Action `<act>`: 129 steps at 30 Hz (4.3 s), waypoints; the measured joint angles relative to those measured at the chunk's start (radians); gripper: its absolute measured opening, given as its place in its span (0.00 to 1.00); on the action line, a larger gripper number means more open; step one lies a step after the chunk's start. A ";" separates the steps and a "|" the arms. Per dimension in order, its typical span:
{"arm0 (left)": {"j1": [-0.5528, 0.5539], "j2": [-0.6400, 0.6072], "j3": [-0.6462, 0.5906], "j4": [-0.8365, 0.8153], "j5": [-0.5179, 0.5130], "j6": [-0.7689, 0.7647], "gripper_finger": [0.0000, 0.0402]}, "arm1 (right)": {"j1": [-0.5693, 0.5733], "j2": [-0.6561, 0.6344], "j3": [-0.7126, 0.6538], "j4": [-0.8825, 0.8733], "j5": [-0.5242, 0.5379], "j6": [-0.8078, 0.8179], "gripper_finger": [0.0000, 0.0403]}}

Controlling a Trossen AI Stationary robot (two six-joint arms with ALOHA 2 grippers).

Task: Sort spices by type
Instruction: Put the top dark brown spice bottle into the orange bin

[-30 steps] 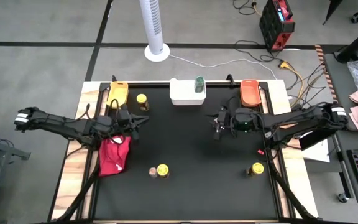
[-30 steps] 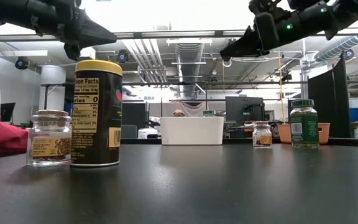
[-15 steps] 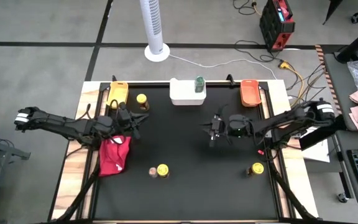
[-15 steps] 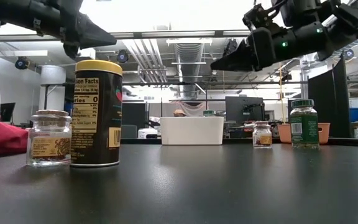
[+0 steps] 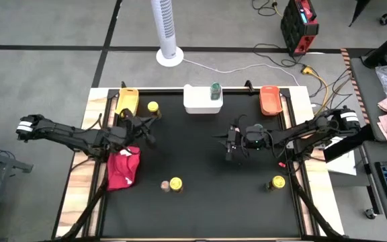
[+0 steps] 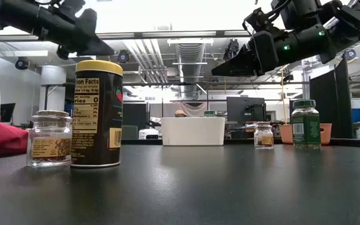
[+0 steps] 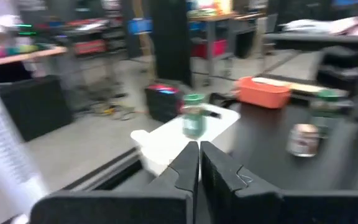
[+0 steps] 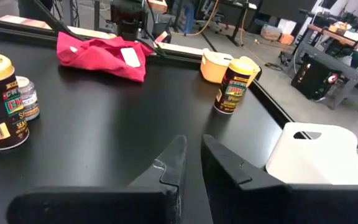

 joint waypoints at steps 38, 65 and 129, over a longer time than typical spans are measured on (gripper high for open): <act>0.604 0.249 0.060 -0.091 0.573 0.164 0.77 | -0.001 -0.049 0.002 -0.057 0.002 -0.037 0.10; 0.710 0.328 0.050 -0.135 0.549 0.114 0.77 | -0.001 -0.049 0.002 -0.094 0.002 0.042 0.10; 0.169 0.456 0.308 0.143 0.873 0.389 0.55 | 0.000 -0.025 0.247 -0.375 -0.087 0.109 0.64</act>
